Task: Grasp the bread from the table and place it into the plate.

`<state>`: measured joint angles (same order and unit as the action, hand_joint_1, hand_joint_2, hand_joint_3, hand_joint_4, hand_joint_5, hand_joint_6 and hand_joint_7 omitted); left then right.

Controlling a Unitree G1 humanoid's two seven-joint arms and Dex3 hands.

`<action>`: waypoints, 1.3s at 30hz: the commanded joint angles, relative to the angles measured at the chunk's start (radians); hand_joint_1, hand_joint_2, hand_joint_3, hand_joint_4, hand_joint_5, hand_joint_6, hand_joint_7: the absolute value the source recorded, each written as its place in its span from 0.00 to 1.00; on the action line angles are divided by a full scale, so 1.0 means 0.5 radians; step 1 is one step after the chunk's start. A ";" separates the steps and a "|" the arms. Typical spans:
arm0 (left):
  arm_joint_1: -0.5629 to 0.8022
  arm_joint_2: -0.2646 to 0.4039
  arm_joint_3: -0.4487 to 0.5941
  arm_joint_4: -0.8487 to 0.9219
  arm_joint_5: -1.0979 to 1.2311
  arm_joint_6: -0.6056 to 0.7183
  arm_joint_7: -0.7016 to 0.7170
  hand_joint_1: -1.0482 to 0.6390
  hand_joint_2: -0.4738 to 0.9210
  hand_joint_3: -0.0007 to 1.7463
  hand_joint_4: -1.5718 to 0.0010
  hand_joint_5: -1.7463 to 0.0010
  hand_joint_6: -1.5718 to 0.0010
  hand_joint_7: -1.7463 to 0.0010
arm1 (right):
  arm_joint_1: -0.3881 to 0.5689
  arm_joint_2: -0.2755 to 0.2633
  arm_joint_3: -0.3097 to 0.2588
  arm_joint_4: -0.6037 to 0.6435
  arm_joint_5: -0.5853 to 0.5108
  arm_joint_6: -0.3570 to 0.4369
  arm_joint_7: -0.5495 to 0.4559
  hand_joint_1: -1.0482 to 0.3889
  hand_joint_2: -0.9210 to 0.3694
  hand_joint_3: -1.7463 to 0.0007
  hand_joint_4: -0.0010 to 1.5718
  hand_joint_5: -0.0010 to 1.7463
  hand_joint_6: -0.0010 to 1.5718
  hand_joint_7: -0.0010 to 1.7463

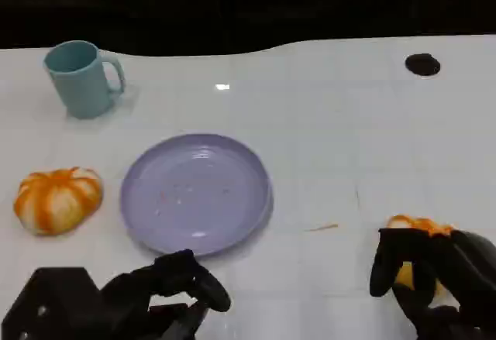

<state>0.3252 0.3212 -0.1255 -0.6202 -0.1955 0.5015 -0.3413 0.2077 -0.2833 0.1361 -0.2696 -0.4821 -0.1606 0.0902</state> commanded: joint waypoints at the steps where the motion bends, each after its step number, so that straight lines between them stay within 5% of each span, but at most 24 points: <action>1: -0.009 0.026 0.014 0.015 0.008 -0.010 -0.010 0.37 1.00 0.32 0.57 0.00 0.68 0.10 | 0.003 -0.021 -0.010 0.009 0.017 -0.025 -0.011 0.76 0.50 0.22 0.58 1.00 0.52 0.81; 29: 0.003 0.022 0.016 0.001 0.002 -0.003 -0.004 0.38 1.00 0.33 0.57 0.00 0.68 0.10 | 0.017 -0.011 -0.018 -0.028 0.029 -0.002 -0.005 0.76 0.50 0.21 0.55 1.00 0.52 0.78; 34: 0.005 0.031 0.014 -0.015 0.007 0.010 -0.004 0.37 1.00 0.32 0.58 0.00 0.69 0.11 | 0.014 0.002 -0.031 -0.038 0.013 -0.045 -0.073 0.77 0.48 0.28 0.52 0.95 0.56 0.60; 36: 0.003 0.033 0.015 -0.019 0.005 0.020 -0.003 0.36 1.00 0.32 0.58 0.00 0.69 0.11 | 0.009 -0.006 -0.034 -0.067 -0.044 -0.028 -0.096 0.73 0.49 0.35 0.53 0.76 0.58 0.46; 39: 0.004 0.025 0.018 -0.015 -0.004 0.016 -0.006 0.37 1.00 0.32 0.57 0.00 0.68 0.10 | 0.007 -0.035 -0.038 -0.128 -0.178 0.014 -0.107 0.65 0.45 0.46 0.54 0.62 0.61 0.32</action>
<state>0.3263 0.3219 -0.1255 -0.6199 -0.1958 0.5056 -0.3412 0.2091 -0.2789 0.1331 -0.3003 -0.5337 -0.1645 0.0513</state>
